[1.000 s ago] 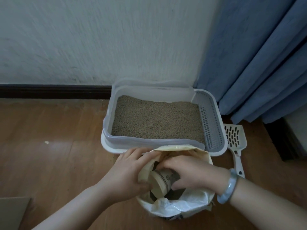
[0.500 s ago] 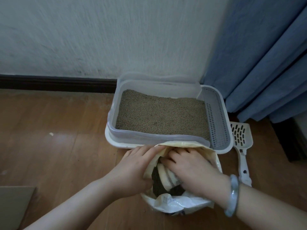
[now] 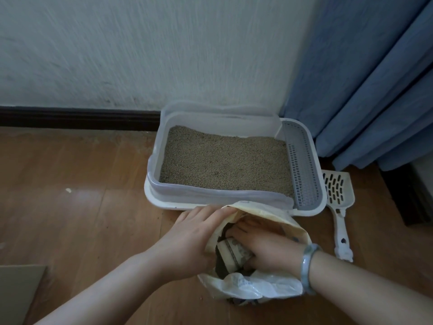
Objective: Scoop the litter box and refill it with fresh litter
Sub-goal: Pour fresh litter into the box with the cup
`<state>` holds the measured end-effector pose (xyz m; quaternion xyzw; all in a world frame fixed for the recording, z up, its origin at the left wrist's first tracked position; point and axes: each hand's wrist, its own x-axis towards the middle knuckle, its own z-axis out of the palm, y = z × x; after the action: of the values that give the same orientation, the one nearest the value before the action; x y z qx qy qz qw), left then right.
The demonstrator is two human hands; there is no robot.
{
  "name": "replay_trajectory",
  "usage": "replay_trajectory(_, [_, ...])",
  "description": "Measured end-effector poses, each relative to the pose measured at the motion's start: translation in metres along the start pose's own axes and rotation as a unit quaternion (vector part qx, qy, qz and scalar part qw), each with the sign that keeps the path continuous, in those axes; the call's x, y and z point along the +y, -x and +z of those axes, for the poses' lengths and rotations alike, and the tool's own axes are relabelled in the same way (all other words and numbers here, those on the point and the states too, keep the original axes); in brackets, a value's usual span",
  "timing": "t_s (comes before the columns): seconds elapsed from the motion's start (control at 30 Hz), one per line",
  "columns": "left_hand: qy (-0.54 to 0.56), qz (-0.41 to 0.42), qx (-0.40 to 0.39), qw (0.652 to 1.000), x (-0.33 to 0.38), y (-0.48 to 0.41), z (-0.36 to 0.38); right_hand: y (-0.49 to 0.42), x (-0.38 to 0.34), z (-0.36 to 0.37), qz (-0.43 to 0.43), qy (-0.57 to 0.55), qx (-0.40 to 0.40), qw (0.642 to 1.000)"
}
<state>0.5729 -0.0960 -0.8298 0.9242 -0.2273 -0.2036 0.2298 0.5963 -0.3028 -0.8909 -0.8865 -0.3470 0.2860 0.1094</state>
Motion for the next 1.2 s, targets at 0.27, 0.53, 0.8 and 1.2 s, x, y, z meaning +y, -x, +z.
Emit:
replay_trajectory(0.27, [-0.008, 0.012, -0.024, 1.000, 0.002, 0.001, 0.000, -0.002, 0.001, 0.018, 0.011, -0.119, -0.007, 0.993])
replay_trajectory(0.53, [0.040, 0.016, -0.044, 0.998, -0.002, 0.003, -0.007, 0.029, -0.004, -0.018, 0.058, -0.334, -0.006, 0.941])
replay_trajectory(0.8, [0.166, -0.004, -0.019, 0.986, -0.009, 0.007, -0.003, 0.048, -0.012, -0.031, 0.064, -0.366, 0.033, 0.928])
replay_trajectory(1.2, [0.389, -0.077, 0.012, 0.918, 0.006, 0.010, -0.012, 0.064, -0.020, -0.030, 0.059, -0.364, 0.189, 0.910])
